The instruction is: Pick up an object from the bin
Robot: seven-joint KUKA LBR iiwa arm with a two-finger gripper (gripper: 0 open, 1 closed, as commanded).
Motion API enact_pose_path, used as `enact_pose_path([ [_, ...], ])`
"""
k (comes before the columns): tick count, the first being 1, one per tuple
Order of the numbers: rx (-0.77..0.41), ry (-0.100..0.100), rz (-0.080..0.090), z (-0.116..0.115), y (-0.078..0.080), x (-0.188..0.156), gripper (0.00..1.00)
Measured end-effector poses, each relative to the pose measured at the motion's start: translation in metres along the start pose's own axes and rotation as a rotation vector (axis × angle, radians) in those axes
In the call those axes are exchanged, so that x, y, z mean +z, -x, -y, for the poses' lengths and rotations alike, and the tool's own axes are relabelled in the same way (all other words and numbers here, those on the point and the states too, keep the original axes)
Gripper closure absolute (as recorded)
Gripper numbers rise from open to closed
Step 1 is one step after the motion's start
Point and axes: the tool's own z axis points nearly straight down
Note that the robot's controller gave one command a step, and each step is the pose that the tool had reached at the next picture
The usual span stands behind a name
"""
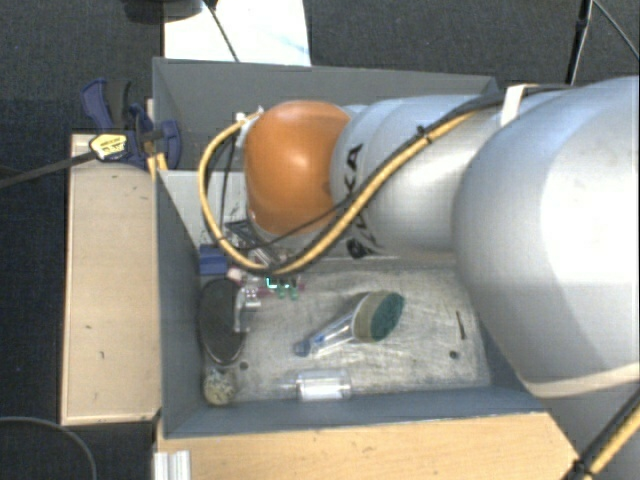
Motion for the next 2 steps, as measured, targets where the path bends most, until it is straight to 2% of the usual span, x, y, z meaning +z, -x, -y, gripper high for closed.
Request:
enact_pose_path([
  [1, -0.097, 0.004, 0.018, 0.0054, -0.0134, 0.0401, 0.0],
  [2, -0.091, 0.009, 0.029, 0.0042, -0.01, 0.035, 1.0],
])
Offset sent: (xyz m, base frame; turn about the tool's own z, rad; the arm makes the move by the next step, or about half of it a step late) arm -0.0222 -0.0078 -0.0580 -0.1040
